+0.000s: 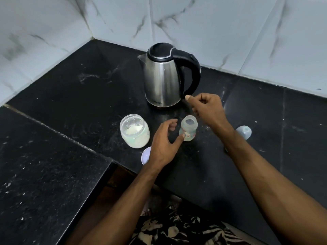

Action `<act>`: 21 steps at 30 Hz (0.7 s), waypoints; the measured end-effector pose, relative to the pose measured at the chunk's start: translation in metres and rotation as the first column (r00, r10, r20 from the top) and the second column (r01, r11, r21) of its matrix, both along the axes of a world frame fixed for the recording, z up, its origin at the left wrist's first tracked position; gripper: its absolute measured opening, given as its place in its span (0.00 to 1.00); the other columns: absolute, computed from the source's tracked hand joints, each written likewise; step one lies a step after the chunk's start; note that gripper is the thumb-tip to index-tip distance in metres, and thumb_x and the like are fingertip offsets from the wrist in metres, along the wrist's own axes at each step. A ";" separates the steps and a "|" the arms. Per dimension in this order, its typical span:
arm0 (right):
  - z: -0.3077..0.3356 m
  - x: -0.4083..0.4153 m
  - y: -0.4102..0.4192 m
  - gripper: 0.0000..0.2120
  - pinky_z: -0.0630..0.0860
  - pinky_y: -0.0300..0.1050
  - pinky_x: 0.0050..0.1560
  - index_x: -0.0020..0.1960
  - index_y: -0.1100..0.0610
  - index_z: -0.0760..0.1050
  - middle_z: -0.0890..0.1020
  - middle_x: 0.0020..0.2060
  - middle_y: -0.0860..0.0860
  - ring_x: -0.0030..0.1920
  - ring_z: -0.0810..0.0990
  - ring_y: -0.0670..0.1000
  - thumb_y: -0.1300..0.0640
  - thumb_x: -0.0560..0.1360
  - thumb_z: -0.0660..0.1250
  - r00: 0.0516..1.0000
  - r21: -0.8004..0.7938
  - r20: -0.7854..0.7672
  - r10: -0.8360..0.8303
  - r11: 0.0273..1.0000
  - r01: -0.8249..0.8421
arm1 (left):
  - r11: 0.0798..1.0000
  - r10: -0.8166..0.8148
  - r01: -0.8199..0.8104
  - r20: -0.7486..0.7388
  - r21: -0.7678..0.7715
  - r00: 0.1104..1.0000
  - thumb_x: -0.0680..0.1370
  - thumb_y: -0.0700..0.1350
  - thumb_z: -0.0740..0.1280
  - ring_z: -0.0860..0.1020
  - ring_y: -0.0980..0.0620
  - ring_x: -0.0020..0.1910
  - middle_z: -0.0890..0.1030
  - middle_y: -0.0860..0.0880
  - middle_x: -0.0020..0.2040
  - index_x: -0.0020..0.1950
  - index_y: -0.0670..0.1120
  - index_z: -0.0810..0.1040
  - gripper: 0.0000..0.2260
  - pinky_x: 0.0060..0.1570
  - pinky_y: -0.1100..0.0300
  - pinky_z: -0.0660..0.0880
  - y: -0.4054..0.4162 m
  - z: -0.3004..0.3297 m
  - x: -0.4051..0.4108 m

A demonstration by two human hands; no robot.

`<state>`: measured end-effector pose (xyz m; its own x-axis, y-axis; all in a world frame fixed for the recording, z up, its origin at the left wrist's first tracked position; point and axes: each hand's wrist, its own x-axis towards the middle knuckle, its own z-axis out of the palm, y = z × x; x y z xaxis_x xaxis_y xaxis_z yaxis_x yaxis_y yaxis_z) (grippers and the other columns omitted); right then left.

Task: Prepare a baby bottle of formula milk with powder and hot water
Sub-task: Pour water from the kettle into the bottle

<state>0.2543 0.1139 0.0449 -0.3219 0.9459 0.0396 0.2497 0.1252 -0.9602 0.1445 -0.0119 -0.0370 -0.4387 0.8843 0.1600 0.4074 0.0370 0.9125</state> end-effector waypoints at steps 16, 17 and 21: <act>-0.003 -0.001 0.067 0.11 0.76 0.38 0.44 0.52 0.58 0.78 0.79 0.41 0.47 0.41 0.77 0.43 0.53 0.74 0.73 0.985 -0.041 -0.139 -0.102 0.994 0.097 | 0.989 -0.107 0.103 -0.036 -0.108 0.994 0.69 0.50 0.79 0.75 0.58 0.61 0.76 0.54 0.62 0.67 0.50 0.71 0.30 0.61 0.57 0.73 0.039 0.000 0.009; -0.002 -0.005 0.072 0.12 0.76 0.36 0.45 0.54 0.57 0.77 0.79 0.43 0.48 0.43 0.77 0.43 0.53 0.74 0.74 0.981 -0.041 -0.154 -0.121 0.992 0.116 | 0.989 -0.106 0.102 -0.034 -0.108 0.994 0.69 0.51 0.79 0.75 0.58 0.61 0.77 0.55 0.61 0.66 0.51 0.71 0.29 0.61 0.56 0.74 0.040 -0.001 0.009; -0.001 -0.021 0.091 0.19 0.75 0.34 0.55 0.59 0.56 0.75 0.79 0.52 0.48 0.54 0.78 0.45 0.50 0.73 0.74 0.972 -0.027 -0.187 -0.143 0.990 0.141 | 0.989 -0.119 0.117 -0.019 -0.096 0.993 0.69 0.50 0.78 0.78 0.57 0.57 0.79 0.56 0.57 0.60 0.55 0.73 0.23 0.57 0.53 0.76 0.042 -0.002 0.008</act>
